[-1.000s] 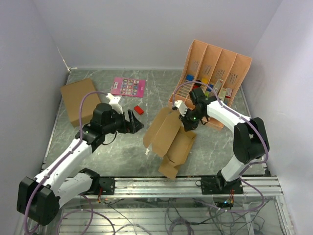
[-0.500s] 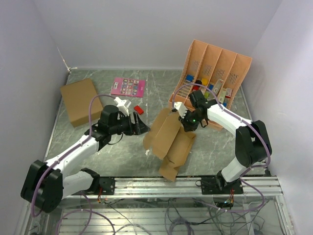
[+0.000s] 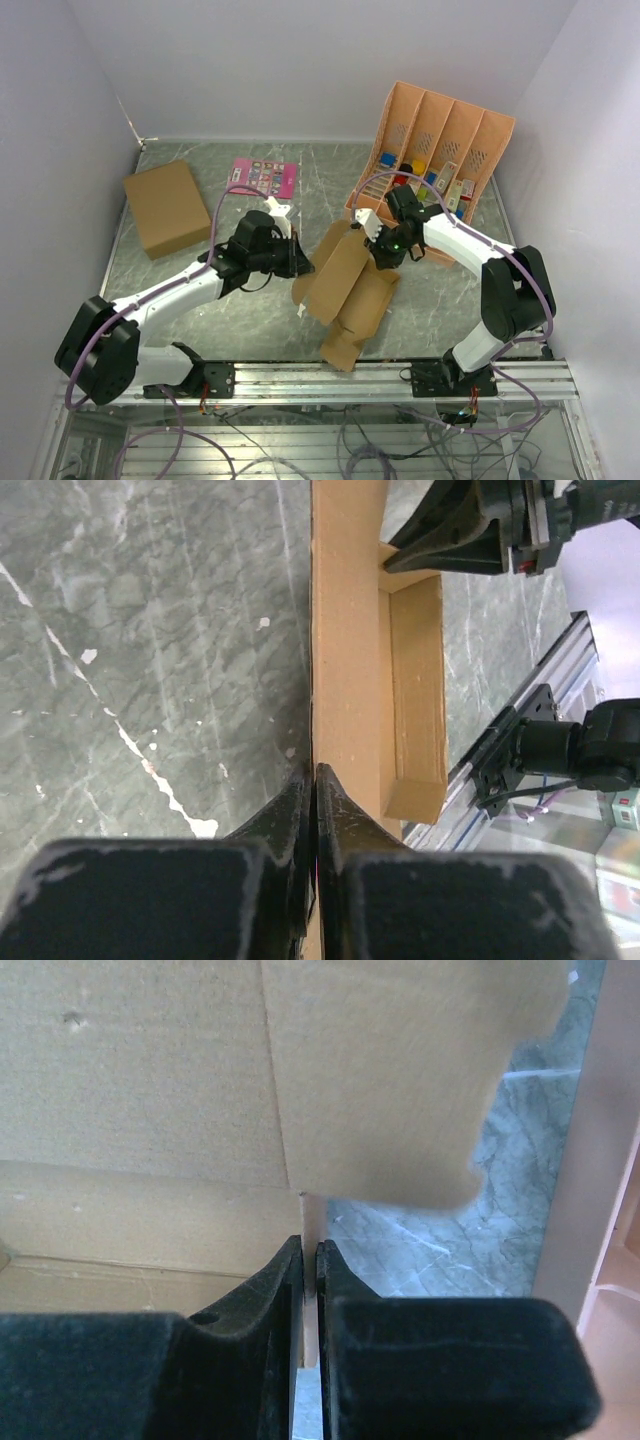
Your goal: Fold the paper box
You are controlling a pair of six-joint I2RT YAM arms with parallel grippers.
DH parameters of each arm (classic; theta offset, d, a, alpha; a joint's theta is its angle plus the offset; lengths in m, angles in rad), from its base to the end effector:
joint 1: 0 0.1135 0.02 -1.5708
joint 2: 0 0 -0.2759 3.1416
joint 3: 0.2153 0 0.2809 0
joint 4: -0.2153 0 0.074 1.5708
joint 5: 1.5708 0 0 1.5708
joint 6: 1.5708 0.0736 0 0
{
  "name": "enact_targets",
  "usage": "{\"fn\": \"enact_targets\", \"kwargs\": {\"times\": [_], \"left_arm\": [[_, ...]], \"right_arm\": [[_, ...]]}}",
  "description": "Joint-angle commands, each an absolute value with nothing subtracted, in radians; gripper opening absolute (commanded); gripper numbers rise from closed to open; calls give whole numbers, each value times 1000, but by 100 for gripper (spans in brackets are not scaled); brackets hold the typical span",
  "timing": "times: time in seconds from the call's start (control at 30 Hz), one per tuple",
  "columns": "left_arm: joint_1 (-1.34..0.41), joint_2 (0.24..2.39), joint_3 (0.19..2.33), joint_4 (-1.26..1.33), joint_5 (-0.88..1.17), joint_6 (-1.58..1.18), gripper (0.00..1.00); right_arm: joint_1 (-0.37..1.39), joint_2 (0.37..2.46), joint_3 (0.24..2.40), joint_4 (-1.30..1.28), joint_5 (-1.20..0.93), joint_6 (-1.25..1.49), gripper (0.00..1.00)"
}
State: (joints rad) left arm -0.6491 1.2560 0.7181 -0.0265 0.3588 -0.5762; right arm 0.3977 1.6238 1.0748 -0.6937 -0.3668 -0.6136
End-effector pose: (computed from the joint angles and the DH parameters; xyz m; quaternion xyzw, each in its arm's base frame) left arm 0.2407 -0.2151 0.2103 0.1174 0.8583 -0.4007 0.2983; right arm 0.3088 0.1583 0.1619 -0.4959 0.8342 0.1616 0.1790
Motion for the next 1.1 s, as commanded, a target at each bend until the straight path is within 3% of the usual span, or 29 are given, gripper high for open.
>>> {"fn": "enact_targets", "kwargs": {"times": [0.0, 0.33, 0.47, 0.67, 0.77, 0.97, 1.07], "left_arm": [[-655, 1264, 760, -64, 311, -549, 7], [-654, 1263, 758, -51, 315, -549, 7], [-655, 1258, 759, -51, 313, -548, 7], [-654, 1267, 767, -46, 333, -546, 7], [-655, 1266, 768, -46, 333, -547, 7], [-654, 1256, 769, -46, 333, -542, 7], [-655, 1264, 766, -32, 346, -547, 7]], "right_arm": [[406, 1599, 1053, -664, -370, -610, 10], [406, 1561, 933, -589, -339, -623, 25], [406, 1547, 908, -576, -335, -629, 26], [407, 1549, 892, -542, -325, -617, 21], [411, 1564, 883, -516, -284, -598, 1], [440, 1529, 850, -465, -133, -565, 0], [441, 1525, 861, -486, -188, -565, 21]]}}
